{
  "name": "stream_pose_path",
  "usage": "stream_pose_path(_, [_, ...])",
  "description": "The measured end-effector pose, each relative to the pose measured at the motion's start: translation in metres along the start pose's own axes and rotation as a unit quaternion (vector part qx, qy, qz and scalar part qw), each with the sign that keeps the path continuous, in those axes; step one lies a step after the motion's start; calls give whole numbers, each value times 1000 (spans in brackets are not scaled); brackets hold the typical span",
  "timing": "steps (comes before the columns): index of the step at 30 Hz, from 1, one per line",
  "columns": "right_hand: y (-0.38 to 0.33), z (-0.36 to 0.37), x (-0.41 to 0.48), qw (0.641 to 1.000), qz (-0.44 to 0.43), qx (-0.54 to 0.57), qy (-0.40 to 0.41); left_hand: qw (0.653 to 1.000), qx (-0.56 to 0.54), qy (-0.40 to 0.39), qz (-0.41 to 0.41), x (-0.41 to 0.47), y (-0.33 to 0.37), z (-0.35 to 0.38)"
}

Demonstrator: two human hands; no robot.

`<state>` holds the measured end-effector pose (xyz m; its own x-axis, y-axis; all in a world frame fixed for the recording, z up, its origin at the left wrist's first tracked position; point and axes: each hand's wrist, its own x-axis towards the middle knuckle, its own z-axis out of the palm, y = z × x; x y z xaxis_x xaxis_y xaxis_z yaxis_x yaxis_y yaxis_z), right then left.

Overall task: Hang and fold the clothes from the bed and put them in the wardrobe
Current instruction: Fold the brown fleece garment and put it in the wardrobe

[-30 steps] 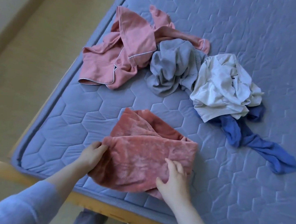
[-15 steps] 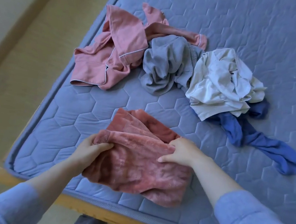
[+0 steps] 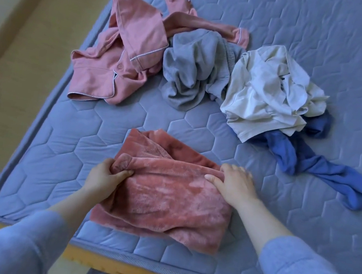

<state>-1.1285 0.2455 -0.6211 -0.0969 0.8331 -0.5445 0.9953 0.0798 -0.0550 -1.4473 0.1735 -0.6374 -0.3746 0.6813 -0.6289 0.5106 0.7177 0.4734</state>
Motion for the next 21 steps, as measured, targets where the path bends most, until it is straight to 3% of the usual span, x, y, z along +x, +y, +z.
stream_pose_path(2, [-5, 14, -11, 987, 79, 125, 68, 1000, 1, 21, -5, 1, -3, 5])
stream_pose_path(5, [-12, 28, -37, 884, 242, 386, 109, 998, -10, 16, -66, 3, -7, 5])
stream_pose_path(8, [-12, 50, -64, 798, 348, 492, 11, 987, -23, -56, -149, 2, -11, 0])
stream_pose_path(11, [-14, 67, -85, 742, 314, 588, -75, 986, -28, -84, -138, -5, -9, -7])
stream_pose_path(16, [-17, 64, -91, 726, 301, 618, -28, 984, -93, -94, -119, -21, 6, -23])
stream_pose_path(21, [-7, 2, -107, 733, 246, 633, 15, 982, -150, -97, -68, -43, 32, -57])
